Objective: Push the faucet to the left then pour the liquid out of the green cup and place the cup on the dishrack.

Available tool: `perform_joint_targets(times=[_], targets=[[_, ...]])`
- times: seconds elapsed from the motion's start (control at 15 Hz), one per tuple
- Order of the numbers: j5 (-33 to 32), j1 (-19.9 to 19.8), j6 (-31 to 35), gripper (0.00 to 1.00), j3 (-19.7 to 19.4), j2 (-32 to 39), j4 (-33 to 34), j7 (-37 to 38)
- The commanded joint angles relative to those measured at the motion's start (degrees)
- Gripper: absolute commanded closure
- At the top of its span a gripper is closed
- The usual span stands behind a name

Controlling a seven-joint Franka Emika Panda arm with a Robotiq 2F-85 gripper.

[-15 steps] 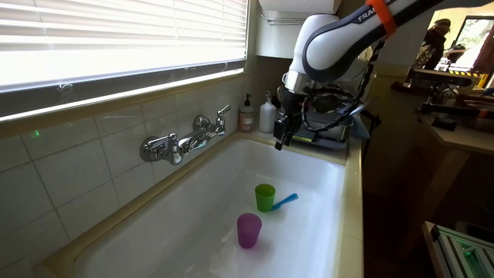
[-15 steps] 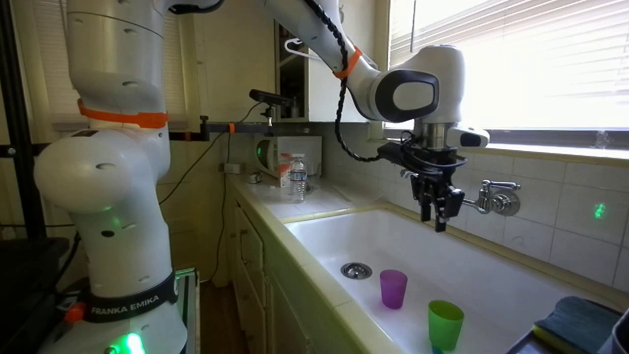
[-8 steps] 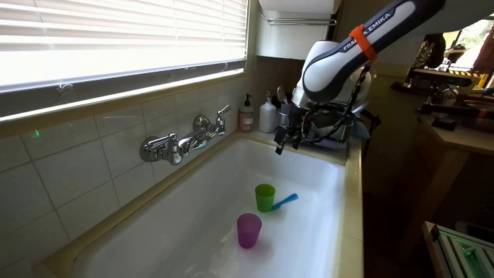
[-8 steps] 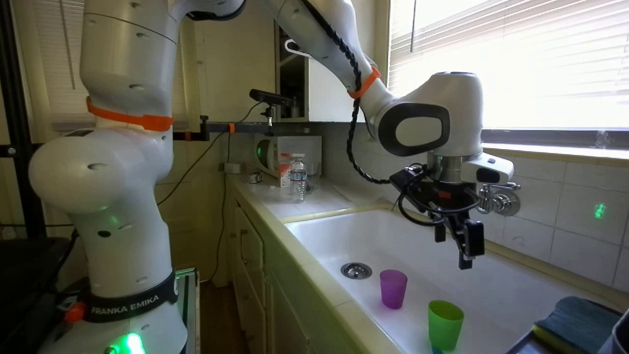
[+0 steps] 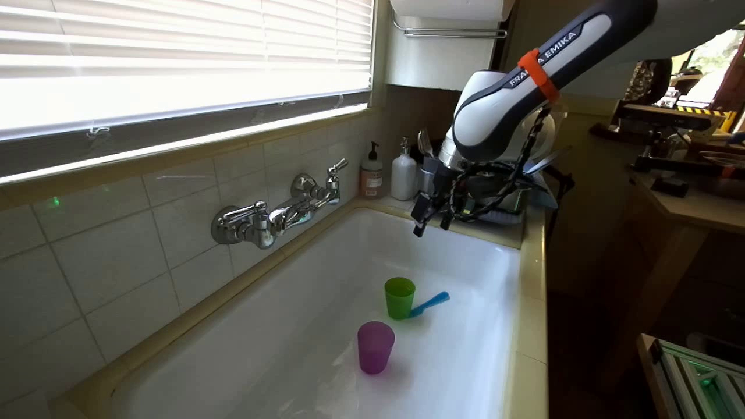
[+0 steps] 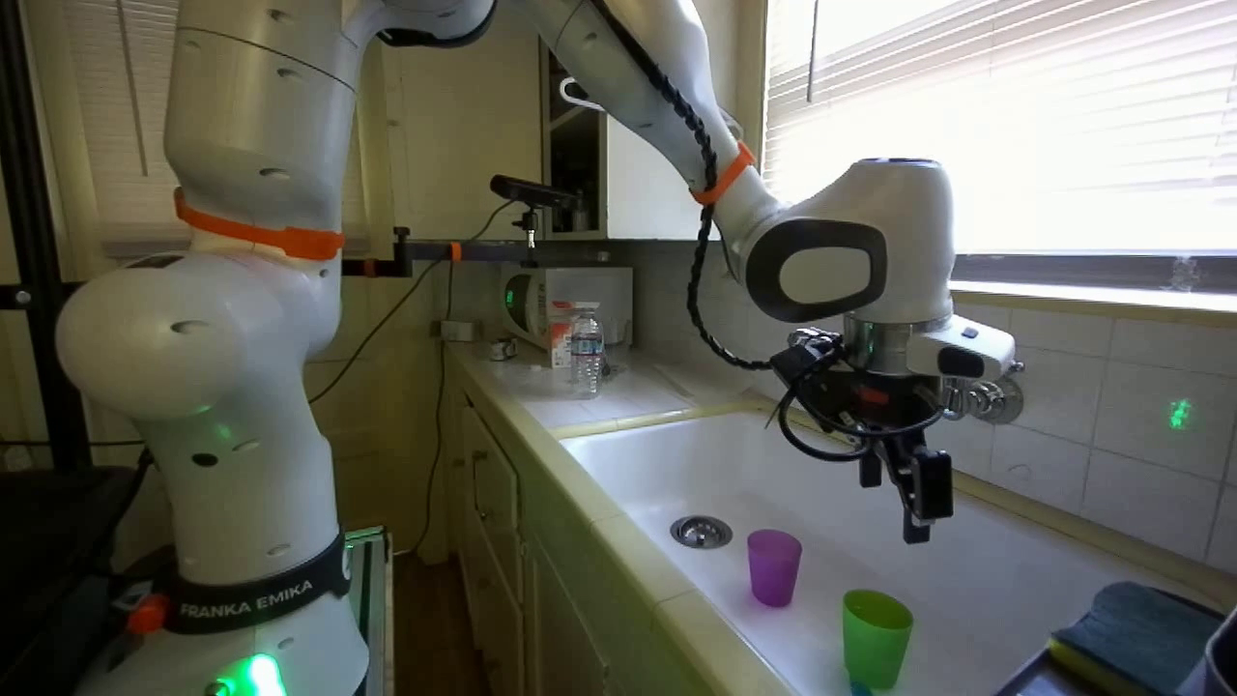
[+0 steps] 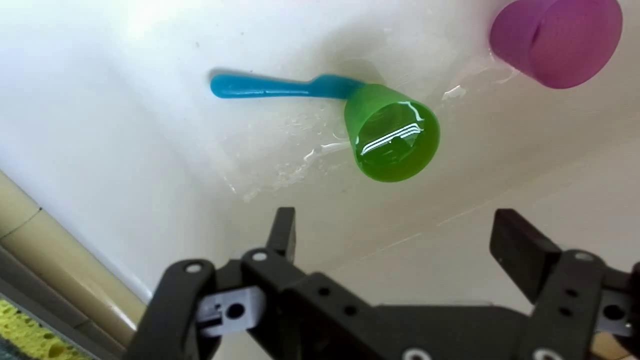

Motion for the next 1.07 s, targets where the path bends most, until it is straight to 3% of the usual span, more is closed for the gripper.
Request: perform_joint_targets(times=[0.0, 0.8, 1.0], targets=[[2.56, -2.07, -4.83, 0.00, 0.88, 6.53, 5.36, -0.51], [0.66, -6.73, -9.44, 0.00, 4.94, 23.33, 19.14, -8.56], [-0.37, -6.64, -9.35, 0.12, 4.87, 25.92, 21.65, -9.09]])
